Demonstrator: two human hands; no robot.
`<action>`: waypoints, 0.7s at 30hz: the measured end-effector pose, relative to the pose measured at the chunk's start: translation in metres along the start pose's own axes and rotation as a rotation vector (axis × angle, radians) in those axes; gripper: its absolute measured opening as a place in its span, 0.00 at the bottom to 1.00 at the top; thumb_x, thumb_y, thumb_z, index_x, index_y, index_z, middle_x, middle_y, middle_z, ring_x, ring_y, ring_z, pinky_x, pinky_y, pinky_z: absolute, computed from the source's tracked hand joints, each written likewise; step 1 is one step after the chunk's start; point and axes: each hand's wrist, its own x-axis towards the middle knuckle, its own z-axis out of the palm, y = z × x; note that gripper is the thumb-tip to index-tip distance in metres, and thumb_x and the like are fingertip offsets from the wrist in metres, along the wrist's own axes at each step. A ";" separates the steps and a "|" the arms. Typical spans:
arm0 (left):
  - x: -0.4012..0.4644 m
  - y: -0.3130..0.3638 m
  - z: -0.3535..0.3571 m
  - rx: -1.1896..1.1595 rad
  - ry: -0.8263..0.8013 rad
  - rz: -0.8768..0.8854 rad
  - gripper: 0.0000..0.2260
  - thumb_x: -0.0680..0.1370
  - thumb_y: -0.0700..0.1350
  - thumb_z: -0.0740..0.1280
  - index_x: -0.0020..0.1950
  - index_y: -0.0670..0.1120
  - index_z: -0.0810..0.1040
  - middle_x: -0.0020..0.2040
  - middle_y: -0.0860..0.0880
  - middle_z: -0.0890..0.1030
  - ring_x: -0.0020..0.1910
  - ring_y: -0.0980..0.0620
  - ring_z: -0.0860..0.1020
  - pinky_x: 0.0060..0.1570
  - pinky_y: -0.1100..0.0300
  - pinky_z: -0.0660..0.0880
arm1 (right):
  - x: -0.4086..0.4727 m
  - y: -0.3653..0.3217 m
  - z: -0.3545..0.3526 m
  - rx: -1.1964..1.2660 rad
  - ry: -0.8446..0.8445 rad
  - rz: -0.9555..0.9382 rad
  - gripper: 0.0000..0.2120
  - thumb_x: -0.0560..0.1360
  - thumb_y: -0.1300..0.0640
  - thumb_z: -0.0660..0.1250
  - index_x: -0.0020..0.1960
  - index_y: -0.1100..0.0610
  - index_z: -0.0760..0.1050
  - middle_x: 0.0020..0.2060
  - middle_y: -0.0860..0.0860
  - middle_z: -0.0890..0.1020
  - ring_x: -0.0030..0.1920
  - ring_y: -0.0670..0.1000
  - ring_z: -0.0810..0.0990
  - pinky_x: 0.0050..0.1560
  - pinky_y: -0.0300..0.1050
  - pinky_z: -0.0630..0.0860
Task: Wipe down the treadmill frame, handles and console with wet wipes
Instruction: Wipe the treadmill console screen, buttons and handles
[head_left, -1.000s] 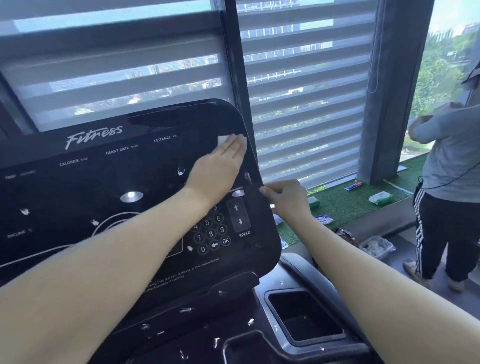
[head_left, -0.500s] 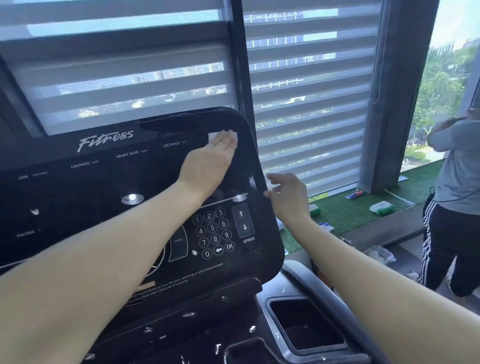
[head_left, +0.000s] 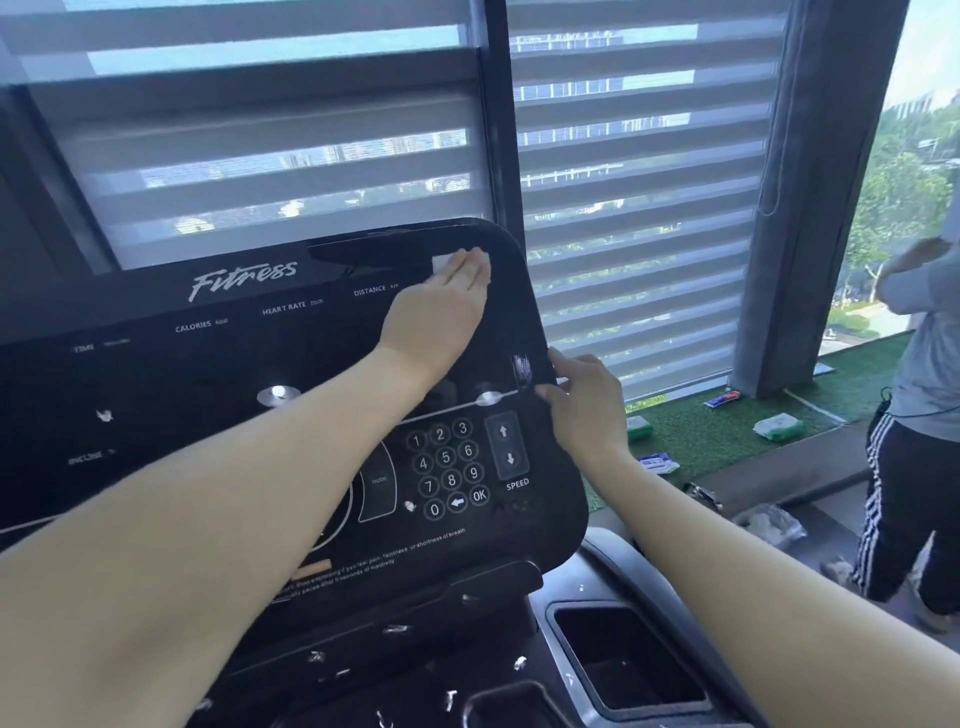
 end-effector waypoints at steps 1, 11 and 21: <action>-0.007 -0.003 0.000 0.006 0.009 -0.012 0.25 0.81 0.31 0.53 0.77 0.38 0.50 0.77 0.43 0.54 0.76 0.49 0.54 0.70 0.55 0.65 | 0.000 -0.001 0.000 0.007 -0.003 0.004 0.19 0.78 0.63 0.63 0.67 0.51 0.73 0.53 0.50 0.75 0.45 0.47 0.74 0.36 0.38 0.66; -0.048 -0.024 -0.001 0.006 -0.040 -0.124 0.26 0.80 0.30 0.52 0.77 0.39 0.50 0.78 0.43 0.52 0.77 0.49 0.52 0.67 0.54 0.68 | -0.011 -0.019 -0.003 -0.122 0.063 -0.056 0.17 0.76 0.68 0.61 0.60 0.52 0.74 0.48 0.50 0.67 0.50 0.55 0.72 0.38 0.43 0.66; -0.075 -0.011 0.024 0.034 0.087 0.132 0.22 0.71 0.31 0.54 0.60 0.37 0.79 0.59 0.43 0.80 0.57 0.49 0.80 0.37 0.60 0.81 | -0.012 -0.023 -0.005 -0.166 0.040 -0.016 0.17 0.77 0.66 0.60 0.63 0.52 0.72 0.50 0.52 0.68 0.54 0.57 0.71 0.39 0.44 0.64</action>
